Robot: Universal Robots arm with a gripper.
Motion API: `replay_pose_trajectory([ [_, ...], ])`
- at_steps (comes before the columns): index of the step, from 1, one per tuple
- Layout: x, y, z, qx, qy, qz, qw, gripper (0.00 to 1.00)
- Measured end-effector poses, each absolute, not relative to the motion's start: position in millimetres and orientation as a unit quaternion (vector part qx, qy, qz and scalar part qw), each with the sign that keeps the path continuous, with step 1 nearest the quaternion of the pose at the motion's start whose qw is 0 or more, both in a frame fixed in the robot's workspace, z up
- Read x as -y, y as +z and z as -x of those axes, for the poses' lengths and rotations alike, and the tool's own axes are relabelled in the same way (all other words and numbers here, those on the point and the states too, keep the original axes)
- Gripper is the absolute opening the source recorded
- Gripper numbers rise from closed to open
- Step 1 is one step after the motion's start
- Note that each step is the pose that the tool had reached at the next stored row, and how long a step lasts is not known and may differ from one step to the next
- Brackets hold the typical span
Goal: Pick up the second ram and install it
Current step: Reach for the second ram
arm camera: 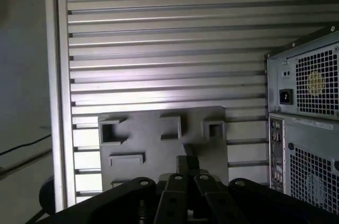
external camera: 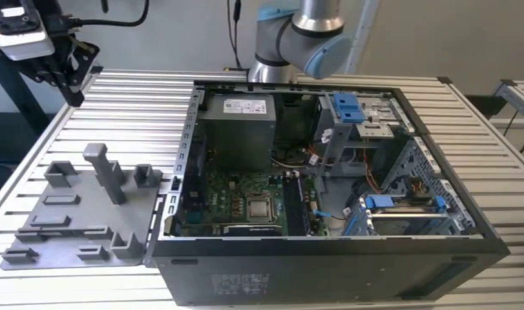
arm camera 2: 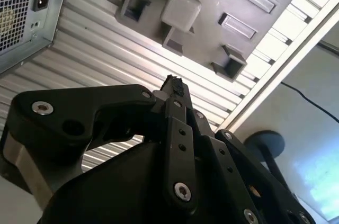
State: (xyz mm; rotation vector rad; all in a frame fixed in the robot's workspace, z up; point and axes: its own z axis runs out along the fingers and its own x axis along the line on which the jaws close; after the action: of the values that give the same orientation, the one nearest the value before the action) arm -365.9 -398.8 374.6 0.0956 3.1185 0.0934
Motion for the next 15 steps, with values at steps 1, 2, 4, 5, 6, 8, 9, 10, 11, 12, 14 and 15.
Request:
replay_pose_trajectory([
  [1, 399, 374, 370, -0.999, 0.030, -0.030, 0.010, 0.11],
  [2, 399, 374, 373, -0.999, 0.030, -0.030, 0.010, 0.11],
  [4, 399, 374, 378, -0.999, 0.030, -0.030, 0.010, 0.11],
  [5, 399, 374, 380, -0.999, 0.030, -0.030, 0.010, 0.11],
  [6, 399, 373, 383, -0.999, 0.030, -0.029, 0.010, 0.11],
  [8, 399, 373, 388, -0.999, 0.030, -0.029, 0.010, 0.11],
  [9, 399, 373, 390, -0.999, 0.030, -0.029, 0.010, 0.11],
  [10, 399, 373, 392, -0.999, 0.031, -0.029, 0.010, 0.11],
  [11, 399, 372, 394, -0.999, 0.031, -0.029, 0.010, 0.11],
  [12, 399, 372, 395, -0.999, 0.031, -0.029, 0.010, 0.11],
  [14, 399, 372, 397, -0.999, 0.031, -0.029, 0.010, 0.11],
  [15, 399, 372, 397, -0.999, 0.031, -0.029, 0.010, 0.11],
])
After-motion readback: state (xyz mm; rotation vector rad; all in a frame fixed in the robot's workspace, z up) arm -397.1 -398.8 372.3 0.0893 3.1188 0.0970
